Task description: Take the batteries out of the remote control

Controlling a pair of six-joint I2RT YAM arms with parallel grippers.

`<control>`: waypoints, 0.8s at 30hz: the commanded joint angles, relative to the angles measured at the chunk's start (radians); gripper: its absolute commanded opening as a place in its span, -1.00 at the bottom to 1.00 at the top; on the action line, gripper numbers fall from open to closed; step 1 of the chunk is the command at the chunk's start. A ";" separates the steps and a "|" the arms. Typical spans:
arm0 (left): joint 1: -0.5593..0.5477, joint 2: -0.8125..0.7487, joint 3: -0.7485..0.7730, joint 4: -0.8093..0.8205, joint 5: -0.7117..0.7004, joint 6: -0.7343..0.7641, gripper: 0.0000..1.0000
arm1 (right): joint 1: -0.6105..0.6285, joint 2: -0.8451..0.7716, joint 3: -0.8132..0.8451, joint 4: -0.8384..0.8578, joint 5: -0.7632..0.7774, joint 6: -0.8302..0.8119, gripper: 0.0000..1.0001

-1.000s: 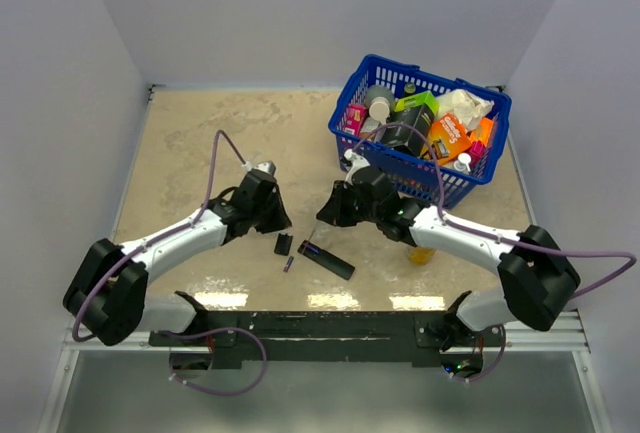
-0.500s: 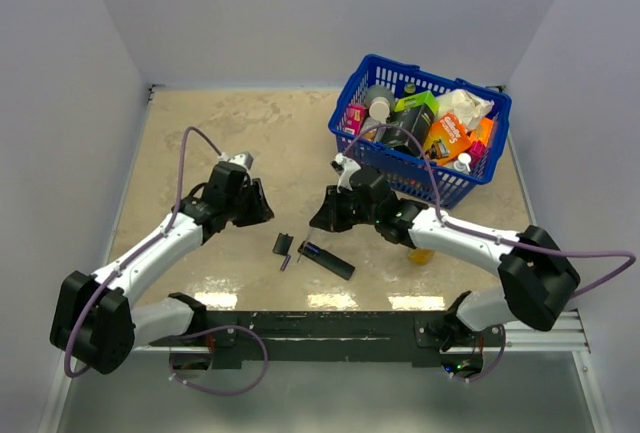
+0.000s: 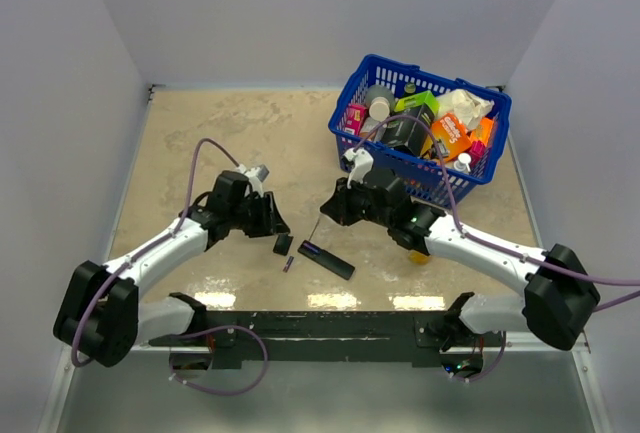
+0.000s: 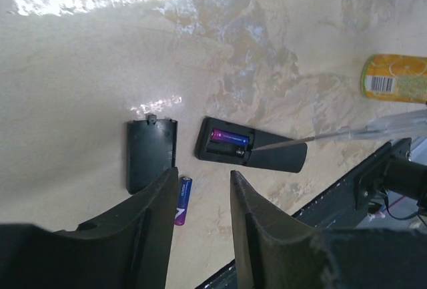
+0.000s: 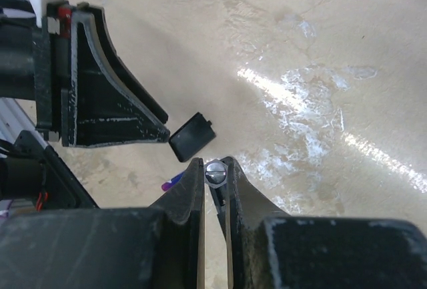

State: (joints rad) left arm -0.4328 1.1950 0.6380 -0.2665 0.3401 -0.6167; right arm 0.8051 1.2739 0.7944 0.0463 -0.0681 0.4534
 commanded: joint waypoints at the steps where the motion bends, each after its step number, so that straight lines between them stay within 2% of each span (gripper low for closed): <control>1: -0.013 0.018 -0.044 0.119 0.096 -0.015 -0.21 | 0.002 0.002 0.009 0.044 0.042 -0.051 -1.00; 10: -0.101 0.106 -0.034 0.159 0.043 -0.025 -0.30 | 0.002 0.007 -0.026 0.092 0.004 -0.084 -1.00; 24: -0.126 0.181 0.005 0.187 0.033 -0.043 -0.41 | 0.002 0.018 -0.070 0.136 0.007 -0.113 -1.00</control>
State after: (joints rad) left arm -0.5442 1.3586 0.6048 -0.1268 0.3710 -0.6453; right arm 0.8051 1.3022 0.7452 0.1242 -0.0551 0.3687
